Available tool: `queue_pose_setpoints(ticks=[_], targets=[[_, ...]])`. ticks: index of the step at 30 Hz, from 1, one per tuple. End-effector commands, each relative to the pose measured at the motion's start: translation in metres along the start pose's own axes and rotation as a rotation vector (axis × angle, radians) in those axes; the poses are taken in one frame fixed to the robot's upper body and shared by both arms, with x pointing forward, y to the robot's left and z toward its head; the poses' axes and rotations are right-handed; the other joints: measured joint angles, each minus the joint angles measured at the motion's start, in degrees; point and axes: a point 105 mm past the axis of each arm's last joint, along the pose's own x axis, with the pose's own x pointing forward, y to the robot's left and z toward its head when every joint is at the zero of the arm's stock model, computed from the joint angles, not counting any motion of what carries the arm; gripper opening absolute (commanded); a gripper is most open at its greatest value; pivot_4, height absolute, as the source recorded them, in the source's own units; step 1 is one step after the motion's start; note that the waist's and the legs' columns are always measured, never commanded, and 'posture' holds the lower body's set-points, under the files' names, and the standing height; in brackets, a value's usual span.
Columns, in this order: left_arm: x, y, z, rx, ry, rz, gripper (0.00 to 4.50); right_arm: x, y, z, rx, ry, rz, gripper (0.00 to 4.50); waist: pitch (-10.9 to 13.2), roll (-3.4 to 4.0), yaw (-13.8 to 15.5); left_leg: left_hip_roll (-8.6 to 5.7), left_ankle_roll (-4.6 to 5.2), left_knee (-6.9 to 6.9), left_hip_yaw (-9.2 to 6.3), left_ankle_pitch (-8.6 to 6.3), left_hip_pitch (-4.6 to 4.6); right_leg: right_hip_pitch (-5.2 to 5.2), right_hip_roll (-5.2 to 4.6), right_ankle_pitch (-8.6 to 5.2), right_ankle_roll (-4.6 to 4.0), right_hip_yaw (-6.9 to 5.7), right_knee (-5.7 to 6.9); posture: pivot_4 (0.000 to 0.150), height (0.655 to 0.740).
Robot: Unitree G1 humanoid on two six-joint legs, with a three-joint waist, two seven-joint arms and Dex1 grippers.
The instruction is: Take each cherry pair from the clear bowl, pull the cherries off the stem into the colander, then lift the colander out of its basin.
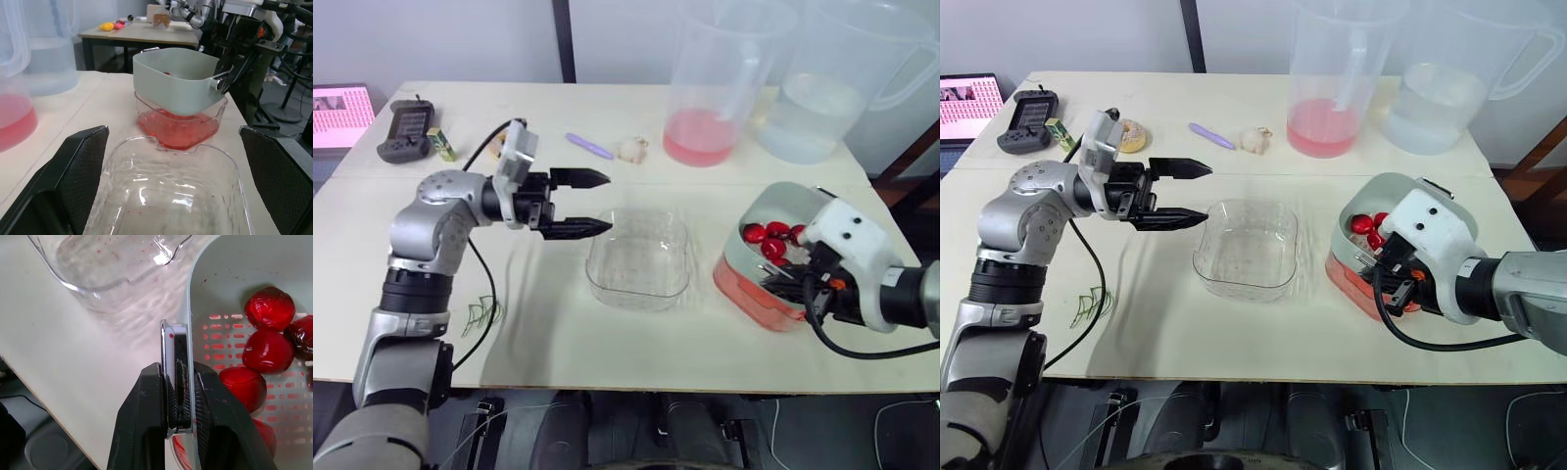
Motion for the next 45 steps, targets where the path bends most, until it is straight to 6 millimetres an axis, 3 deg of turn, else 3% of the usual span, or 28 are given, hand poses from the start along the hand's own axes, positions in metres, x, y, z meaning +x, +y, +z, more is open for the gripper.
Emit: queue_pose_setpoints(ticks=[1, 5, 10, 13, 19, 26, 32, 45], targets=[[-0.005, -0.002, 0.011, 0.042, -0.009, 0.016, 4.50, -0.011, -0.010, 0.016, -0.028, -0.070, -0.050, 0.23, 0.0, 0.00, 0.0, 0.00, 0.00, 0.00, 0.01, 0.00, 0.00, 0.00, 0.00, 0.00, 0.00, 0.00, 0.00, 0.150, 0.7400], [-0.009, -0.002, 0.010, 0.043, 0.000, 0.042, 4.50, -0.014, -0.019, 0.022, -0.081, -0.064, -0.063, 0.23, 0.0, 0.01, -0.1, 0.00, 0.00, 0.00, 0.00, 0.00, 0.02, 0.00, 0.00, 0.00, 0.00, 0.00, 0.01, 0.150, 0.7400], [-0.015, -0.006, 0.009, 0.046, 0.002, 0.100, 4.50, -0.009, -0.050, 0.042, -0.210, -0.109, -0.064, 0.23, 0.0, 0.05, -0.5, 0.00, 0.00, -0.01, 0.05, 0.00, 0.05, -0.02, -0.04, 0.00, -0.01, -0.01, -0.01, 0.150, 0.7400], [-0.020, -0.010, 0.006, 0.043, 0.007, 0.138, 4.50, 0.007, -0.058, 0.056, -0.287, -0.156, 0.001, 0.23, 0.0, 0.05, -1.7, 0.02, -0.01, -0.03, 0.12, 0.00, 0.08, -0.03, -0.06, 0.01, -0.02, 0.00, -0.08, 0.150, 0.7400], [-0.040, -0.023, 0.000, 0.050, 0.056, 0.256, 4.50, 0.062, -0.074, 0.083, -0.405, -0.161, 0.145, 0.23, 0.0, 0.11, -2.4, 0.03, 0.00, -0.15, 0.11, 0.00, 0.10, -0.16, 0.01, 0.02, -0.02, 0.04, 0.13, 0.150, 0.7400], [-0.056, -0.042, -0.001, 0.043, 0.087, 0.372, 4.50, 0.104, -0.077, 0.102, -0.500, -0.152, 0.258, 0.23, 0.1, 0.11, -2.5, 0.02, -0.01, -0.09, 0.10, 0.00, -0.07, -0.32, 0.00, 0.00, 0.05, 0.04, 0.30, 0.150, 0.7400], [-0.061, -0.049, 0.001, 0.043, 0.095, 0.423, 4.50, 0.126, -0.081, 0.106, -0.528, -0.139, 0.297, 0.23, 0.1, 0.12, -2.3, 0.00, -0.02, 0.00, 0.08, 0.01, -0.01, -0.32, 0.00, 0.00, 0.04, 0.04, 0.53, 0.150, 0.7400], [-0.064, -0.052, 0.003, 0.047, 0.111, 0.459, 4.50, 0.159, -0.081, 0.090, -0.493, -0.093, 0.367, 0.23, 0.1, 0.14, -1.7, 0.01, -0.03, -0.09, 0.09, 0.01, 0.13, -0.32, 0.03, 0.01, 0.06, 0.03, 0.65, 0.150, 0.7400]])
